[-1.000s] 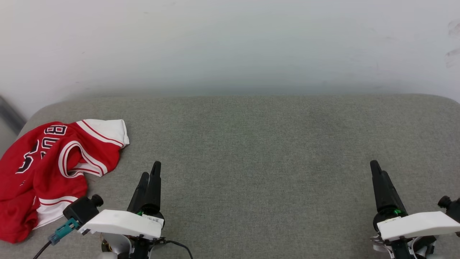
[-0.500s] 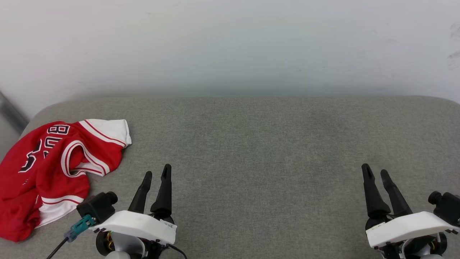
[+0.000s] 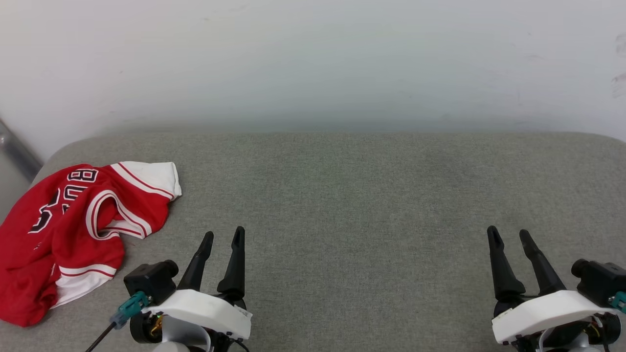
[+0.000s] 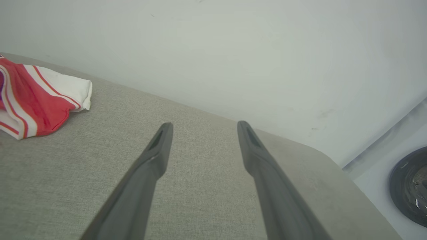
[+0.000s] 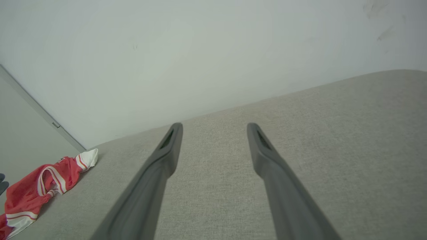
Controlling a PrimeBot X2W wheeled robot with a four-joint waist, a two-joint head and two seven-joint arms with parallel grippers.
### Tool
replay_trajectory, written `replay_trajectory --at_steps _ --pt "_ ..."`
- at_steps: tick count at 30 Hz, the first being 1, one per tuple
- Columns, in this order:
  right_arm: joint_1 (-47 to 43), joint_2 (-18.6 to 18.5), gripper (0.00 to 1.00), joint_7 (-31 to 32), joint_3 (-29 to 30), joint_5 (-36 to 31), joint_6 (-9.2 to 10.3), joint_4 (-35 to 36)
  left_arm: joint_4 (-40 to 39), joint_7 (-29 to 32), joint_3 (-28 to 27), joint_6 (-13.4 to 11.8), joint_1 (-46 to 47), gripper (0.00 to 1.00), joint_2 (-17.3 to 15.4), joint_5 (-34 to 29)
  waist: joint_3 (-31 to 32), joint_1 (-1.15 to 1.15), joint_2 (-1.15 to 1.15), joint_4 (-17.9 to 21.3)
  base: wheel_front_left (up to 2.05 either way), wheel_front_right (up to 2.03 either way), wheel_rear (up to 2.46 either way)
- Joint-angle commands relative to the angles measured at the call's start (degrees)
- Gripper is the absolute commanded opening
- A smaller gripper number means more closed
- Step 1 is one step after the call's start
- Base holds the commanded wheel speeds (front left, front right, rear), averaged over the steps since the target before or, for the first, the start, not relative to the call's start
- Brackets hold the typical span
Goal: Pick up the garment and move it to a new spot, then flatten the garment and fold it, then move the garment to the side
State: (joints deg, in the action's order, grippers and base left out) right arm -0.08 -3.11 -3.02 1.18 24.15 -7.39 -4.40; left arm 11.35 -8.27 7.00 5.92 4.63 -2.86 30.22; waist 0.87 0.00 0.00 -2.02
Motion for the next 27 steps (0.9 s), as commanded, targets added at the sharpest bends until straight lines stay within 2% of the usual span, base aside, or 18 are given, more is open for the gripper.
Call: replay_trajectory --at_steps 1,10,27 --pt "0.1 0.1 1.0 -0.4 -0.1 -1.8 -0.11 0.9 -0.4 -0.6 0.3 -0.2 0.6 1.0 -0.2 -1.6 0.0 0.0 0.0 0.0 0.0 0.0 0.0" --pt "-0.6 0.2 1.0 -1.0 0.4 -8.3 -0.12 1.7 0.6 -1.8 1.4 -0.9 1.0 1.0 -0.4 -7.5 0.1 0.0 0.0 -0.2 0.0 0.0 0.0" --pt "-1.8 0.3 1.0 -1.7 0.3 -16.1 -0.13 2.7 1.0 -4.1 3.1 -2.5 1.6 1.0 -0.5 -16.7 0.3 0.0 0.0 -0.6 0.0 0.0 0.0"
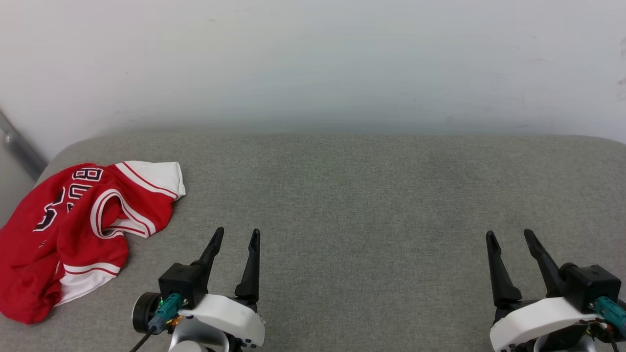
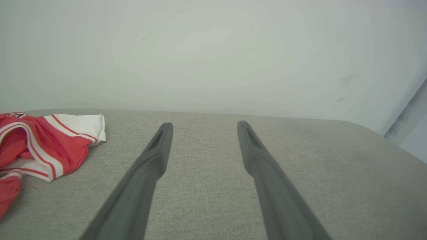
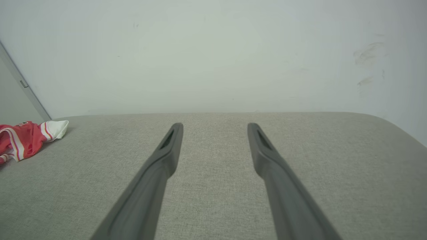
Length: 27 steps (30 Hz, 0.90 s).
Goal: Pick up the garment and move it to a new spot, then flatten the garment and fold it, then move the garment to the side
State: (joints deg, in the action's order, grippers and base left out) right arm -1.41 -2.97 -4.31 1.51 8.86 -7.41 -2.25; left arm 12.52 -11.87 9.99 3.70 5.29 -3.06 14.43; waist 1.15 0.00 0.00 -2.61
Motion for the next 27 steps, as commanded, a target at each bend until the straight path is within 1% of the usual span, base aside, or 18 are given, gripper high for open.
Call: replay_trajectory --at_steps 1,15,27 --pt "-0.5 0.1 1.0 -0.4 0.0 -1.2 -0.11 0.6 -0.1 -0.6 0.2 -0.3 1.0 1.0 -0.3 -1.3 0.0 0.0 0.0 0.0 0.0 0.0 0.0" --pt "-0.7 0.1 1.0 -1.9 0.4 -5.3 -0.12 0.0 1.0 -2.2 1.4 -0.9 1.1 1.0 -0.2 -6.7 0.2 0.0 0.0 -0.2 0.0 0.0 0.0" --pt "-0.4 0.1 1.0 -3.7 1.0 -8.0 -0.07 -1.0 2.0 -3.4 1.8 -1.2 1.2 1.0 -0.1 -10.0 0.3 0.0 0.0 -0.4 0.0 0.0 0.0"
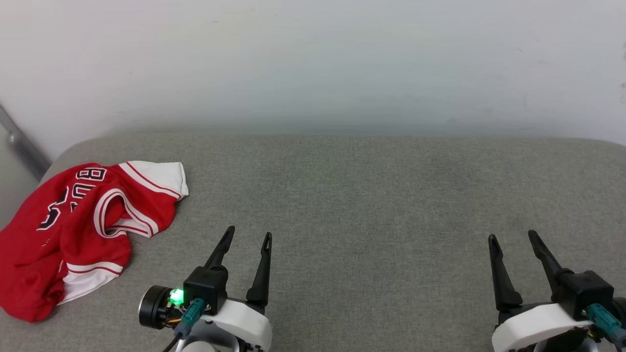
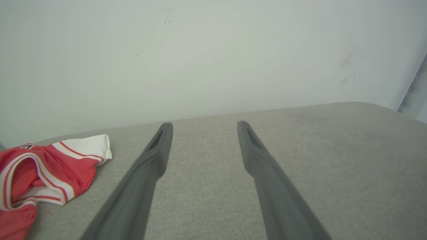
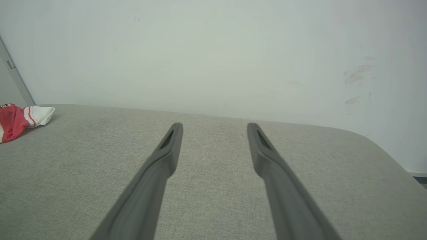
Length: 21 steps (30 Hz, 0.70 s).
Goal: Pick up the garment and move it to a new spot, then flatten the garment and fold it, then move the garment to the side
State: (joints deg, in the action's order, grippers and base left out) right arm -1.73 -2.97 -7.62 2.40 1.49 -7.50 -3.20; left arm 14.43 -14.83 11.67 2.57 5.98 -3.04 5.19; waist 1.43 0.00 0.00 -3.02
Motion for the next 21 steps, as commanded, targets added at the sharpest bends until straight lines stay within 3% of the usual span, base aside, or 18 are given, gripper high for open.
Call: replay_trajectory --at_steps 1,21 --pt "-0.1 0.1 1.0 -0.5 0.1 -0.9 0.01 -0.2 0.2 -0.5 0.2 0.0 0.5 1.0 -0.1 -1.0 0.0 0.0 0.0 0.0 0.0 0.0 0.0" --pt "0.7 0.2 1.0 -1.8 -0.2 1.8 0.01 -1.8 1.7 -0.4 -0.2 -0.6 1.4 1.0 0.1 1.5 0.0 0.0 0.0 -1.9 0.0 0.0 0.0"
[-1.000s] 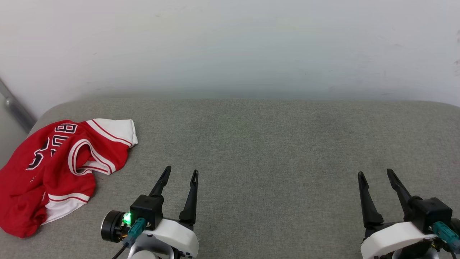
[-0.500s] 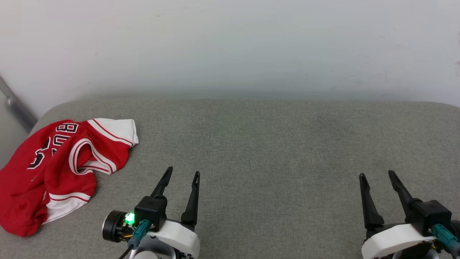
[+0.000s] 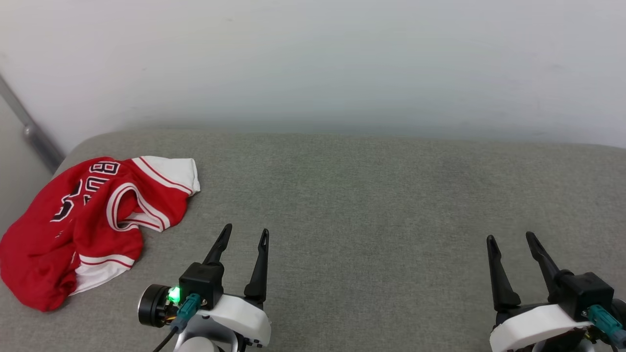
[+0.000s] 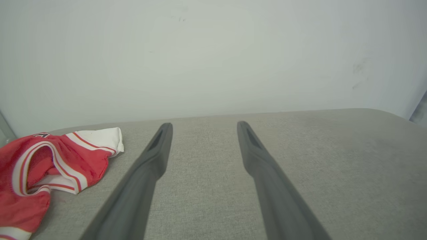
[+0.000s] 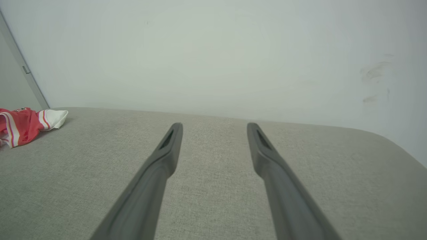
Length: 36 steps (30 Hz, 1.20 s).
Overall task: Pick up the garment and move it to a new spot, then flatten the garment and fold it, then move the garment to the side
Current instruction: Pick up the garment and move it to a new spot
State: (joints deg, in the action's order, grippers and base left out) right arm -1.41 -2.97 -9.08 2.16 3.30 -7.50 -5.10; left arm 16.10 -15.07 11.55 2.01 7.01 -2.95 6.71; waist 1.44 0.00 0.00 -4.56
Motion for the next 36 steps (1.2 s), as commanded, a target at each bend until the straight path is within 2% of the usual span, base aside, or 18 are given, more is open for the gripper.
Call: replay_trajectory --at_steps 1,14,23,29,36 --pt "0.2 0.1 1.0 -0.2 -0.1 0.1 0.01 0.4 0.1 -0.1 -0.1 -0.2 0.5 1.0 0.0 0.2 -0.1 0.0 0.0 -0.9 0.0 0.0 0.0" --pt "0.7 0.1 1.0 1.0 -2.7 -0.1 0.01 3.1 -0.4 -0.1 -3.3 -1.9 2.1 1.0 -0.1 1.6 -1.5 0.0 0.0 -11.9 0.0 0.0 0.0" --pt "1.3 0.1 1.0 1.4 -4.3 0.0 0.01 4.1 -1.1 -0.1 -6.0 -2.2 1.3 1.0 -0.6 1.7 -2.2 0.0 0.0 -18.8 0.0 0.0 0.0" --pt "1.9 0.1 1.0 1.6 -5.1 -0.3 0.01 4.7 -1.3 -0.1 -6.9 -1.7 1.0 1.0 -0.6 1.6 -2.9 0.0 0.0 -21.3 0.0 0.0 0.0" --pt "2.4 0.1 1.0 1.9 -5.4 -0.4 0.01 5.0 -1.5 -0.1 -7.2 -2.0 1.4 1.0 -0.5 0.6 -3.3 0.0 0.0 -22.2 0.0 0.0 0.0"
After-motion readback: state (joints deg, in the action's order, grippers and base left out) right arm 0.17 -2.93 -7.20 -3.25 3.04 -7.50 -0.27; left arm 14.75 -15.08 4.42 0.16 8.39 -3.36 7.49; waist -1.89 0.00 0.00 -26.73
